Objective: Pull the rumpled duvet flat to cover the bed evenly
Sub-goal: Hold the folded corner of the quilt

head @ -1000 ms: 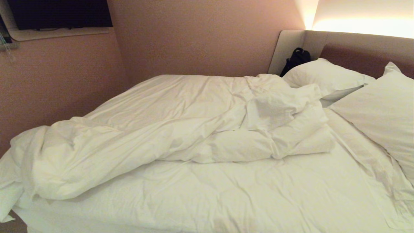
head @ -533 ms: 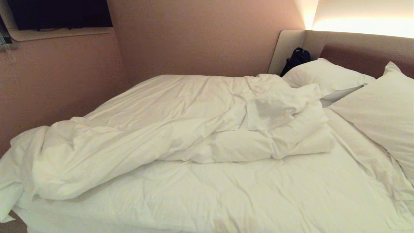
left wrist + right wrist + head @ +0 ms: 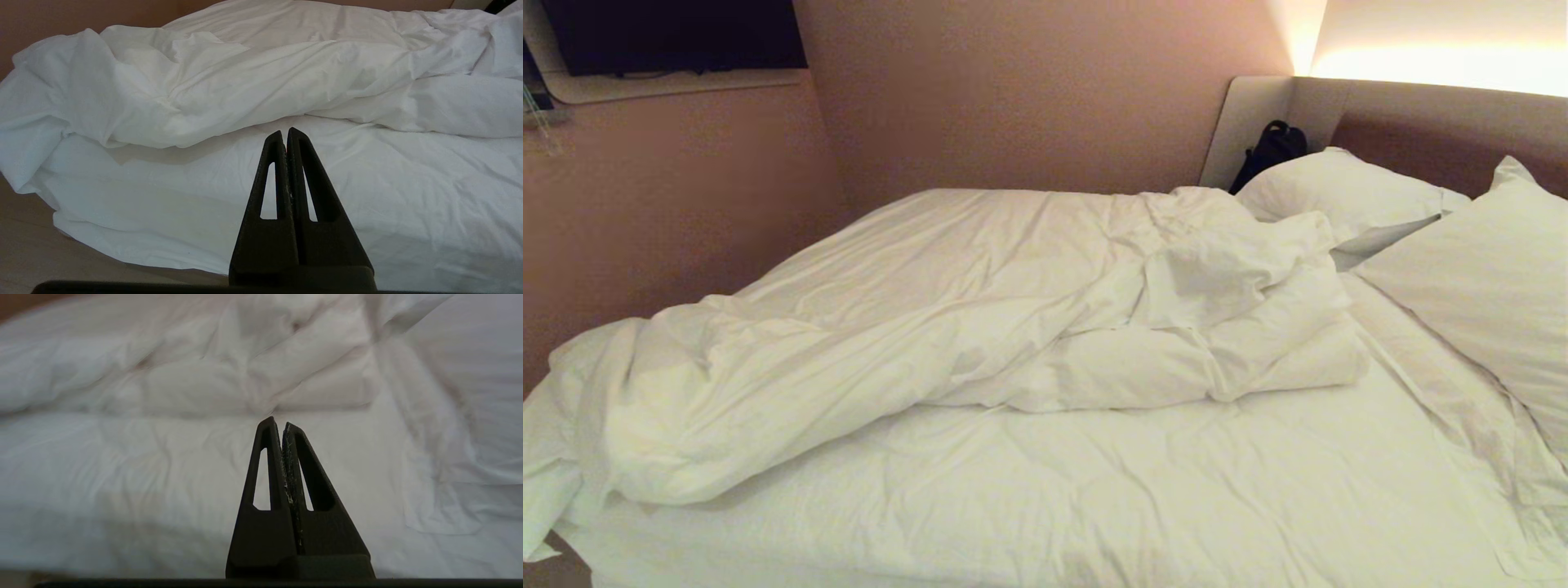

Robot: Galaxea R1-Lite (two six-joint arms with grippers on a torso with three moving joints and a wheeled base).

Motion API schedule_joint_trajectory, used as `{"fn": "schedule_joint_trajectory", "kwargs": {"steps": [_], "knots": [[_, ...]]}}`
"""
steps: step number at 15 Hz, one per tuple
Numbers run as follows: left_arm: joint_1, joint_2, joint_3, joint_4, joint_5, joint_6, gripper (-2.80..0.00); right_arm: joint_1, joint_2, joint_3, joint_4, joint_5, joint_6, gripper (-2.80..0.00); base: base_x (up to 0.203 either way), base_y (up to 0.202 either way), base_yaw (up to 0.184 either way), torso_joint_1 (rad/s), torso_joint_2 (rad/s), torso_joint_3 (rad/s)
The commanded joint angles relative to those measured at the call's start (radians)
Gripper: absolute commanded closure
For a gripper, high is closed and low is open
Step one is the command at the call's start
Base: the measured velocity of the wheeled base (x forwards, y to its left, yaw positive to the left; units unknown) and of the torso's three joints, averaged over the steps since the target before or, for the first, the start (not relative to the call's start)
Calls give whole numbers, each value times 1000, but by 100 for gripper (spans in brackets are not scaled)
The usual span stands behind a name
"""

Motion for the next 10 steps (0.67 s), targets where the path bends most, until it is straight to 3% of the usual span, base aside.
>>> {"fn": "schedule_joint_trajectory", "kwargs": {"steps": [1, 6, 10], "knots": [[0, 1, 0, -1, 1, -1, 0, 0, 172, -53, 12, 30, 5, 0, 0, 0, 0, 0, 0, 0], [0, 1, 0, -1, 1, -1, 0, 1, 643, -155, -243, 44, 58, 0, 0, 0, 0, 0, 0, 0], [0, 1, 0, -1, 1, -1, 0, 9, 1008, -342, -338, 45, 111, 0, 0, 0, 0, 0, 0, 0]]}}
